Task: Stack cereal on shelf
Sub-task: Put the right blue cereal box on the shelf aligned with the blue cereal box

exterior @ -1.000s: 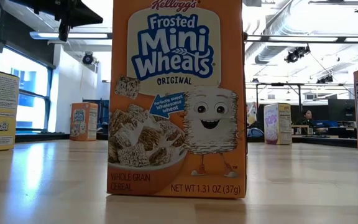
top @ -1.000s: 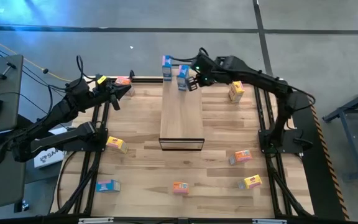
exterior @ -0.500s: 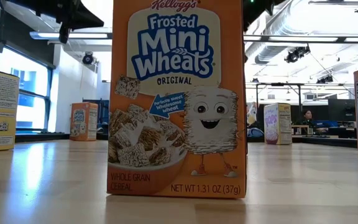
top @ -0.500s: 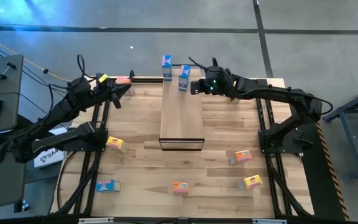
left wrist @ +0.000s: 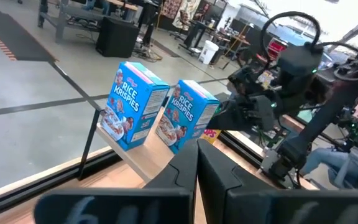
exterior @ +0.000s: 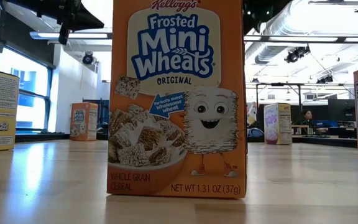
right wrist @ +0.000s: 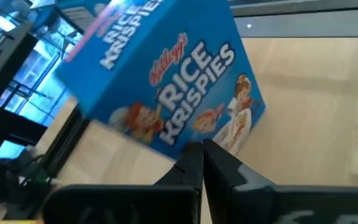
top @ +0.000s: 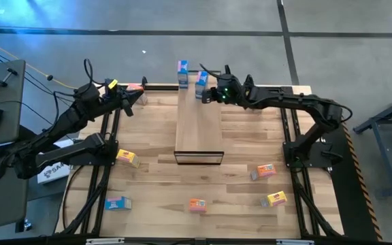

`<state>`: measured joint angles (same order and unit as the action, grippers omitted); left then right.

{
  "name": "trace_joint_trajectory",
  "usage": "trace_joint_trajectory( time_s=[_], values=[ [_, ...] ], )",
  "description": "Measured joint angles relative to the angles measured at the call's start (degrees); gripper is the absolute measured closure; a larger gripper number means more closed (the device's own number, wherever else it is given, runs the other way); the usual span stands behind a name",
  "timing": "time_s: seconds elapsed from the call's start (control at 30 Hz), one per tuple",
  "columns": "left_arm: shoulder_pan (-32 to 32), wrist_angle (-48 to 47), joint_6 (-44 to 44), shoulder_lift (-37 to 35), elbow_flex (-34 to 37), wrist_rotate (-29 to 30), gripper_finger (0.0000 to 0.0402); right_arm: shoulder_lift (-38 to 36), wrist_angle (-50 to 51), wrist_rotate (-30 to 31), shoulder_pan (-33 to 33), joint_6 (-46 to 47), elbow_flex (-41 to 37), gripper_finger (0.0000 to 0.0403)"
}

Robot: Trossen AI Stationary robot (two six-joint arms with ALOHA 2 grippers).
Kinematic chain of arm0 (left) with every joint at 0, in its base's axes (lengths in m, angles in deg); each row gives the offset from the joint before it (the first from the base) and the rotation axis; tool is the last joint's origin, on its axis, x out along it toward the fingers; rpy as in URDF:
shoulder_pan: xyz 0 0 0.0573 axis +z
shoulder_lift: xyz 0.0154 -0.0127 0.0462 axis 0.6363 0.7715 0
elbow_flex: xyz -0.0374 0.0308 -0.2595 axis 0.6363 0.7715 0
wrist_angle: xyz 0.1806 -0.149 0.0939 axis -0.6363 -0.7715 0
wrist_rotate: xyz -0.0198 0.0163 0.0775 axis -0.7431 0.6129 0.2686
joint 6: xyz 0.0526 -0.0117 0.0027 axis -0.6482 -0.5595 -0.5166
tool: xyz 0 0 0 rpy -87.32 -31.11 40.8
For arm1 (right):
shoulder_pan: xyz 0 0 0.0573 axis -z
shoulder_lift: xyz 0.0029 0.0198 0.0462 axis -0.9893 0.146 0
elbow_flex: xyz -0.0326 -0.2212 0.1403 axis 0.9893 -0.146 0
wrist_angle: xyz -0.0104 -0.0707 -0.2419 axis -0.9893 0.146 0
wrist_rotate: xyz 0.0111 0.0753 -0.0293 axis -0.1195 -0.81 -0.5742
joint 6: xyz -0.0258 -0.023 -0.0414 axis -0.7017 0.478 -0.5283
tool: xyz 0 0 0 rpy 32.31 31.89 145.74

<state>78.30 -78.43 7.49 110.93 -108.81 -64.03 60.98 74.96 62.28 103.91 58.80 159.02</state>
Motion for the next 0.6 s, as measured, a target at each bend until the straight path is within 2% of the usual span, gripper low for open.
trace_joint_trajectory(
  time_s=[0.47,0.6],
  values=[
    [0.00,-0.04,0.34,0.11,0.00,0.03,0.0401,2.20,-6.51,0.52,4.36,-2.41,-0.02,0.0401],
    [0.00,-0.08,-0.10,0.47,0.00,0.04,0.0401,2.20,-8.03,-2.36,4.75,-5.39,0.01,0.0401]
  ],
)
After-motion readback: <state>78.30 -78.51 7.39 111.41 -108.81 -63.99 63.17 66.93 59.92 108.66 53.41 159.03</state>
